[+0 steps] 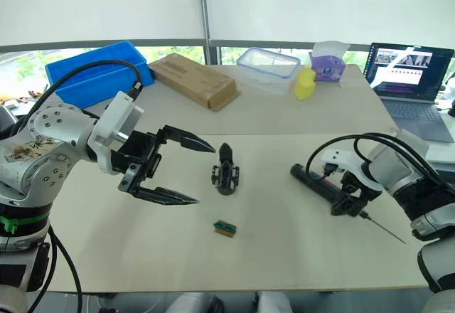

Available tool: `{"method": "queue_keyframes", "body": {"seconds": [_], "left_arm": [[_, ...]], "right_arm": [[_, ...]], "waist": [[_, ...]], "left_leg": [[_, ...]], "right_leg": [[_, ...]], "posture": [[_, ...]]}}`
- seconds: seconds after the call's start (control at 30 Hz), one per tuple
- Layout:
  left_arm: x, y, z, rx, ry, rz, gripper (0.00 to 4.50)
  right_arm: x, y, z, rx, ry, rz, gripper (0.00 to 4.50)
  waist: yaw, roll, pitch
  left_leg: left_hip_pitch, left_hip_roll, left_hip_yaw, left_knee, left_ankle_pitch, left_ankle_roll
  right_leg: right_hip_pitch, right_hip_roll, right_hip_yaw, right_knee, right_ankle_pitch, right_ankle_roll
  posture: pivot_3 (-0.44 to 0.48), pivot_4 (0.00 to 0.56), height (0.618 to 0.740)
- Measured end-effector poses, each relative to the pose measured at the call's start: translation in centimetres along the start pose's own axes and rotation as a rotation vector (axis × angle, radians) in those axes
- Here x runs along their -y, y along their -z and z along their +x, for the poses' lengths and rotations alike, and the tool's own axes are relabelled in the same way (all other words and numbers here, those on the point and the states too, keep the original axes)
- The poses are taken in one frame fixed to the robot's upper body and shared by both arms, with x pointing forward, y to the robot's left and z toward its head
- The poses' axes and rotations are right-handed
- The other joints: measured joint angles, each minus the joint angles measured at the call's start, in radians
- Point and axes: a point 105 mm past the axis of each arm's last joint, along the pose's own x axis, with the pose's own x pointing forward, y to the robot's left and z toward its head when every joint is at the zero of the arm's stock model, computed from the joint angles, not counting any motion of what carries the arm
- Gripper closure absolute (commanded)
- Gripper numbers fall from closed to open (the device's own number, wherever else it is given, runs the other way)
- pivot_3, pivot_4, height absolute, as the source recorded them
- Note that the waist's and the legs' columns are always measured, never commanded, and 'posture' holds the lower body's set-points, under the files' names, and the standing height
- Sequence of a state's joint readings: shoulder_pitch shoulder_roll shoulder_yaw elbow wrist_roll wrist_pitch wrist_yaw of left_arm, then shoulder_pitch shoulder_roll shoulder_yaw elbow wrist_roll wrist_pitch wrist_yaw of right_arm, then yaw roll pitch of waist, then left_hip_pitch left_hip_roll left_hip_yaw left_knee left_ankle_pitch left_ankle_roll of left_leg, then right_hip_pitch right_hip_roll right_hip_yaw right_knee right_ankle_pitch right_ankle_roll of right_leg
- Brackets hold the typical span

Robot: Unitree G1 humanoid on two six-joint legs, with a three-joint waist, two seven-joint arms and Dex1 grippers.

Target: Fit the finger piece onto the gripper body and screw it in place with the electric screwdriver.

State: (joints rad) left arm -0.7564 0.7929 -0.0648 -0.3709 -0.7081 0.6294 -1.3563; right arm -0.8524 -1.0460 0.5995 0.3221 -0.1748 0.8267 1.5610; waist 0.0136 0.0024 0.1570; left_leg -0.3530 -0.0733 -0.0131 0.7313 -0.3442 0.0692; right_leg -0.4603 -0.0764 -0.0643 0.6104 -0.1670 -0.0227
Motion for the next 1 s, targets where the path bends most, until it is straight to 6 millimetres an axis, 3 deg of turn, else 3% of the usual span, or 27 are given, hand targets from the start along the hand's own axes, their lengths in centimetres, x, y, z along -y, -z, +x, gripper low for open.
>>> {"method": "queue_keyframes", "body": {"seconds": [0.27,0.5,0.63,0.77,0.83,1.0], "left_arm": [[0.0,0.0,0.0,0.002,-0.004,0.001,0.00],[-0.1,0.1,0.0,0.000,-0.008,-0.005,0.00],[0.8,2.2,0.0,-0.031,0.017,-0.077,0.00],[3.1,5.5,-0.2,-0.097,0.070,-0.139,0.00],[4.4,7.2,-0.6,-0.161,0.096,-0.136,0.00],[6.1,10.4,-0.7,-0.217,0.111,-0.116,0.00]], "right_arm": [[0.3,0.7,0.2,-0.021,0.027,-0.062,2.58],[0.1,0.4,0.1,0.001,0.011,-0.177,2.58],[-1.0,-2.0,-1.4,0.174,0.000,-0.405,2.58],[-4.7,-5.9,-6.2,0.572,-0.025,-0.483,2.58],[-8.0,-7.0,-8.1,0.786,-0.077,-0.502,2.58],[-15.3,-8.4,-9.4,1.167,-0.279,-0.460,2.58]], "waist": [[0.000,0.000,0.000],[-0.001,0.000,0.000],[-0.012,0.002,0.001],[-0.021,0.004,0.004],[-0.015,0.004,0.004],[0.014,0.004,0.004]], "left_leg": [[0.001,0.000,-0.001,0.000,0.000,0.000],[0.001,0.000,-0.001,0.000,0.000,0.000],[0.001,0.000,0.000,-0.001,0.001,-0.001],[0.000,0.001,-0.001,-0.001,0.001,-0.003],[0.000,0.002,-0.003,-0.002,0.001,-0.004],[0.001,0.001,-0.004,-0.002,0.000,-0.002]], "right_leg": [[0.001,0.000,-0.001,0.000,0.000,0.000],[0.001,0.000,-0.001,0.000,0.000,0.000],[-0.001,0.000,0.000,0.001,0.000,0.000],[-0.002,0.001,-0.002,0.002,0.000,-0.001],[-0.001,0.001,-0.004,0.001,0.000,-0.001],[0.002,0.000,-0.003,0.000,0.000,-0.001]], "posture": [[0.000,0.150,0.740],[0.000,0.150,0.740],[0.000,0.150,0.740],[0.000,0.150,0.740],[0.000,0.150,0.740],[0.000,0.150,0.740]]}}
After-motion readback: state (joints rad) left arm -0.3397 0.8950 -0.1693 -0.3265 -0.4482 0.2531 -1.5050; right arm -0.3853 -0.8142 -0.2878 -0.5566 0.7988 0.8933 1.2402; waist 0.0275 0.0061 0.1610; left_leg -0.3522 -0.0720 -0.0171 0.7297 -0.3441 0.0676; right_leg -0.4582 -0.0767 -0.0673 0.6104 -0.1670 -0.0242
